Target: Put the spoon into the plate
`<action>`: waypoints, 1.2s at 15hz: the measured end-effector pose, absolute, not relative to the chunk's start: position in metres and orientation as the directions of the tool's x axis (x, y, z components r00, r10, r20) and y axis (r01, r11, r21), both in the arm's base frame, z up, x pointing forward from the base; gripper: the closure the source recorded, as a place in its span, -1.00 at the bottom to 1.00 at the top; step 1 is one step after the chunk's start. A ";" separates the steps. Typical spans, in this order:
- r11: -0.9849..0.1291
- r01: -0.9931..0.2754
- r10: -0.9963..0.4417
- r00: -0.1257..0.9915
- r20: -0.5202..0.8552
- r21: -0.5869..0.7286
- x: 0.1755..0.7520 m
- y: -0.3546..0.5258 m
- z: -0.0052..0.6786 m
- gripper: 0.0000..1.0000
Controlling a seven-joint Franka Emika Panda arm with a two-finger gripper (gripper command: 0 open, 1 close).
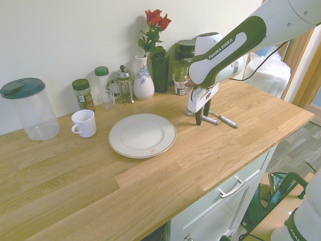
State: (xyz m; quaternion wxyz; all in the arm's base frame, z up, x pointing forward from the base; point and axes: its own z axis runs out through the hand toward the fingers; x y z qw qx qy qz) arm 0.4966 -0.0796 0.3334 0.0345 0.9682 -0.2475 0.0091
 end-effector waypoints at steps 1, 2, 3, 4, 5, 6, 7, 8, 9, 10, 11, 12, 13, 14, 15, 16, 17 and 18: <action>-0.874 -0.481 -0.480 0.877 0.034 0.062 0.496 -0.080 0.333 1.00; -0.873 -0.484 -0.483 0.875 0.034 0.061 0.496 -0.081 0.333 1.00; -0.871 -0.488 -0.487 0.873 0.034 0.060 0.496 -0.083 0.333 1.00; -0.869 -0.491 -0.490 0.871 0.034 0.060 0.496 -0.085 0.333 1.00; -0.867 -0.494 -0.493 0.870 0.033 0.060 0.495 -0.086 0.333 1.00; -0.866 -0.497 -0.496 0.868 0.033 0.061 0.495 -0.088 0.333 1.00; -0.864 -0.499 -0.498 0.866 0.032 0.061 0.495 -0.089 0.333 1.00; -0.863 -0.502 -0.501 0.865 0.032 0.061 0.494 -0.091 0.333 1.00; -0.861 -0.505 -0.504 0.863 0.033 0.060 0.494 -0.093 0.334 1.00; -0.859 -0.509 -0.508 0.861 0.034 0.059 0.494 -0.095 0.334 1.00; -0.856 -0.513 -0.512 0.858 0.034 0.059 0.494 -0.097 0.334 1.00; -0.853 -0.518 -0.517 0.855 0.033 0.059 0.493 -0.099 0.334 1.00; -0.851 -0.521 -0.520 0.853 0.033 0.059 0.493 -0.101 0.335 1.00; -0.849 -0.525 -0.524 0.851 0.036 0.058 0.492 -0.102 0.337 1.00; -0.840 -0.540 -0.538 0.842 0.046 0.054 0.493 -0.102 0.342 1.00; -0.827 -0.561 -0.558 0.828 0.060 0.047 0.494 -0.103 0.351 1.00; -0.815 -0.578 -0.574 0.816 0.069 0.042 0.495 -0.103 0.363 1.00; -0.806 -0.591 -0.587 0.806 0.075 0.038 0.496 -0.104 0.380 1.00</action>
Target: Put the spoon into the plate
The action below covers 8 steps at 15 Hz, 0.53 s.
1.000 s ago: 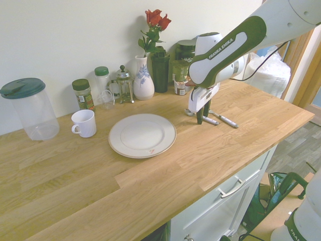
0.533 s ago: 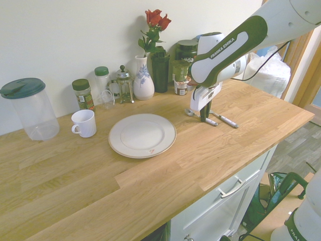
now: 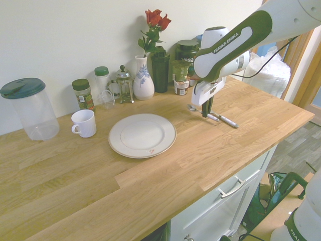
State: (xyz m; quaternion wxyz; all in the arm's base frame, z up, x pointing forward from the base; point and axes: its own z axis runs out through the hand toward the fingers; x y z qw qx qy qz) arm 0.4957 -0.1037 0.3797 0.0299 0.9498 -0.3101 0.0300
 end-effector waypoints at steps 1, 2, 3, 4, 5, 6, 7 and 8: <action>-0.788 -0.614 -0.610 0.788 0.087 0.034 0.495 -0.102 0.397 1.00; -0.758 -0.652 -0.647 0.756 0.099 0.033 0.492 -0.096 0.413 1.00; -0.718 -0.695 -0.689 0.718 0.097 0.037 0.488 -0.084 0.425 1.00; -0.682 -0.730 -0.724 0.683 0.094 0.042 0.484 -0.064 0.436 1.00; -0.656 -0.754 -0.748 0.656 0.101 0.036 0.482 -0.037 0.444 1.00; -0.637 -0.771 -0.765 0.635 0.109 0.021 0.481 -0.009 0.450 1.00; -0.623 -0.782 -0.777 0.619 0.117 0.009 0.480 0.021 0.451 1.00; -0.612 -0.791 -0.785 0.607 0.122 -0.003 0.479 0.045 0.449 1.00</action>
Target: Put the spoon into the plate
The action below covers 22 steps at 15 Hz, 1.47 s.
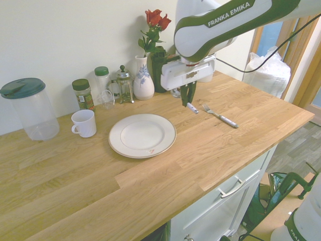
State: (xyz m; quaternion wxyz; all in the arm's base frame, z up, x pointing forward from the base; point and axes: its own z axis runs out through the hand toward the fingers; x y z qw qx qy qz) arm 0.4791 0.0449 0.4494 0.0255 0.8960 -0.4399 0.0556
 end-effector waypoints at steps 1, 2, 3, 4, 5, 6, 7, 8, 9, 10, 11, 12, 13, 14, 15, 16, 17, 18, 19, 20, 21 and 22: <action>-0.600 -0.800 -0.794 0.595 0.124 -0.012 0.478 0.064 0.445 1.00; -0.590 -0.807 -0.803 0.583 0.125 -0.017 0.478 0.081 0.439 1.00; -0.582 -0.813 -0.808 0.575 0.125 -0.026 0.479 0.097 0.433 1.00; -0.575 -0.818 -0.814 0.567 0.127 -0.036 0.481 0.111 0.425 1.00; -0.567 -0.822 -0.819 0.558 0.130 -0.044 0.483 0.124 0.416 1.00; -0.556 -0.830 -0.827 0.547 0.129 -0.050 0.486 0.135 0.408 1.00; -0.544 -0.838 -0.836 0.534 0.125 -0.054 0.489 0.143 0.401 1.00; -0.530 -0.846 -0.845 0.520 0.123 -0.059 0.492 0.150 0.395 1.00; -0.511 -0.857 -0.857 0.502 0.118 -0.063 0.496 0.156 0.391 1.00; -0.494 -0.867 -0.867 0.486 0.112 -0.064 0.499 0.161 0.387 1.00; -0.483 -0.873 -0.873 0.475 0.107 -0.064 0.502 0.166 0.384 1.00; -0.478 -0.876 -0.876 0.471 0.102 -0.063 0.505 0.170 0.381 1.00; -0.475 -0.878 -0.878 0.468 0.098 -0.062 0.507 0.174 0.378 1.00; -0.472 -0.879 -0.880 0.466 0.096 -0.062 0.509 0.176 0.376 1.00; -0.470 -0.881 -0.881 0.463 0.094 -0.062 0.511 0.179 0.374 1.00; -0.468 -0.881 -0.882 0.462 0.095 -0.063 0.514 0.181 0.372 1.00; -0.470 -0.880 -0.881 0.463 0.099 -0.062 0.517 0.183 0.370 1.00; -0.471 -0.880 -0.880 0.464 0.101 -0.061 0.519 0.186 0.368 1.00; -0.475 -0.878 -0.878 0.467 0.101 -0.061 0.522 0.189 0.367 1.00; -0.476 -0.877 -0.877 0.469 0.102 -0.059 0.526 0.192 0.364 1.00; -0.475 -0.878 -0.878 0.468 0.100 -0.059 0.529 0.194 0.362 1.00; -0.472 -0.880 -0.880 0.466 0.096 -0.058 0.534 0.196 0.359 1.00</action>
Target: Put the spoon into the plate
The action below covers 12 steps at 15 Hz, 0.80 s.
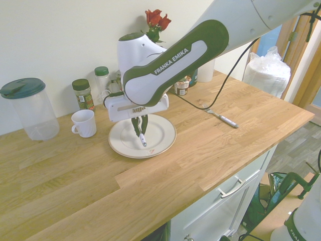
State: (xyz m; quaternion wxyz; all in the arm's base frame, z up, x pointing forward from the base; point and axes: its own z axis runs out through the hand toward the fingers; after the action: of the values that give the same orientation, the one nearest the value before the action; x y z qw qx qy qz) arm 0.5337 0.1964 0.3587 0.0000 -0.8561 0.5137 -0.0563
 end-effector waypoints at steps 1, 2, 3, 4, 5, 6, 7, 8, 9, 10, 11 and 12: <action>-0.470 -0.881 -0.881 0.464 0.093 -0.057 0.537 0.198 0.356 1.00; -0.469 -0.882 -0.882 0.463 0.091 -0.056 0.540 0.200 0.354 1.00; -0.469 -0.882 -0.882 0.463 0.090 -0.055 0.543 0.202 0.352 1.00; -0.469 -0.881 -0.881 0.464 0.089 -0.054 0.544 0.203 0.351 1.00; -0.469 -0.882 -0.882 0.463 0.089 -0.053 0.545 0.202 0.350 -1.00; -0.467 -0.883 -0.882 0.462 0.089 -0.050 0.545 0.201 0.348 -1.00; -0.466 -0.884 -0.883 0.461 0.088 -0.046 0.545 0.201 0.347 -1.00; -0.465 -0.884 -0.883 0.461 0.088 -0.043 0.546 0.200 0.345 -1.00; -0.466 -0.884 -0.883 0.461 0.087 -0.041 0.546 0.200 0.344 -1.00; -0.466 -0.884 -0.883 0.461 0.086 -0.037 0.545 0.201 0.343 -1.00; -0.464 -0.885 -0.884 0.460 0.084 -0.033 0.545 0.200 0.343 -1.00; -0.462 -0.887 -0.885 0.458 0.081 -0.027 0.545 0.199 0.342 -1.00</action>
State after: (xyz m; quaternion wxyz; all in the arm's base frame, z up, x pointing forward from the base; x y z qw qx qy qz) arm 0.5446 0.1995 0.3423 -0.0093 -0.8538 0.5188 -0.0418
